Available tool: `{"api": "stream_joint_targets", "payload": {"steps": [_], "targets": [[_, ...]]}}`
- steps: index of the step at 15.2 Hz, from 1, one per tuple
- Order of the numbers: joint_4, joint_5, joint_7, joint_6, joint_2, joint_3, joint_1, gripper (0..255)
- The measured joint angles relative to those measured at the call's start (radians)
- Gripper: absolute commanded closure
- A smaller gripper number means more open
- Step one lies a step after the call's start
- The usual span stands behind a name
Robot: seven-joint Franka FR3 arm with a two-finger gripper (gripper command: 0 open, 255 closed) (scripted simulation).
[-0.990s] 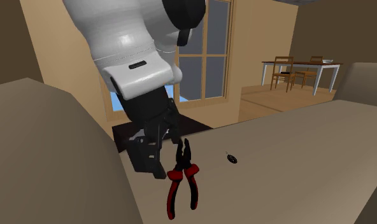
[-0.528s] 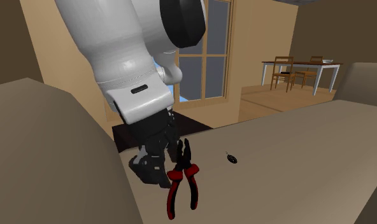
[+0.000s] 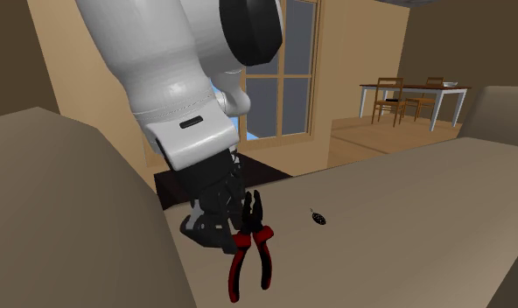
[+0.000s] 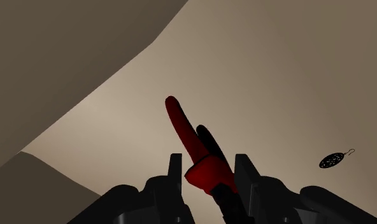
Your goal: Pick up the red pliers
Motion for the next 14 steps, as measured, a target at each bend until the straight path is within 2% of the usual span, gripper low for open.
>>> {"api": "stream_joint_targets", "payload": {"steps": [14], "targets": [[0.125, -0.019, 0.048, -0.138, -0.024, -0.008, -0.019, 255]]}}
